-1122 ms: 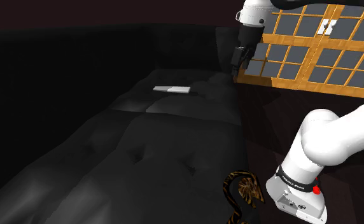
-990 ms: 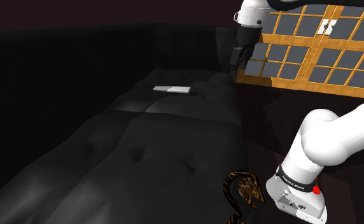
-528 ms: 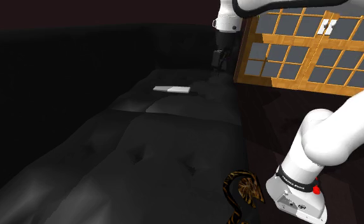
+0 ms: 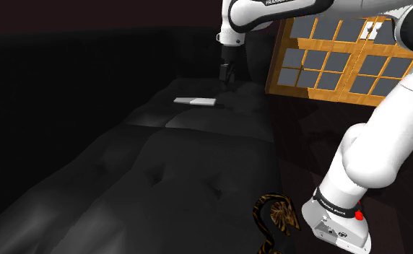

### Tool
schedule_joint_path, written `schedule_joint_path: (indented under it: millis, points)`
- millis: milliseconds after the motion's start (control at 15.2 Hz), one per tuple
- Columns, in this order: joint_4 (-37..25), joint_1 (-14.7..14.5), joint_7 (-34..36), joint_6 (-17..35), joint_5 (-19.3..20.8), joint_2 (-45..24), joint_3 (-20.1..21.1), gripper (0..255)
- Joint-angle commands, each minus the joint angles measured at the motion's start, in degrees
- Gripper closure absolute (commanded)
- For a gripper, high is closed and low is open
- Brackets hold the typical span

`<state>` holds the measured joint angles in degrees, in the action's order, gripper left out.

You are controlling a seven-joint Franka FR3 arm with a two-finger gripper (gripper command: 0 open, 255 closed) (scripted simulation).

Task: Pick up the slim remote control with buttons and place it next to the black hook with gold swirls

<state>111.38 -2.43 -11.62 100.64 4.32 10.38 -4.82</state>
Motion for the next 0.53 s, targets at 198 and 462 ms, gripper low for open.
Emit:
schedule_joint_path:
  millis: [198, 462]
  points:
    - [-10.82, -0.01, -5.62, -0.09, -1.31, -12.12, -0.70, 0]
    - [-20.96, 0.25, -9.49, -1.32, -2.40, -22.18, -0.52, 0]
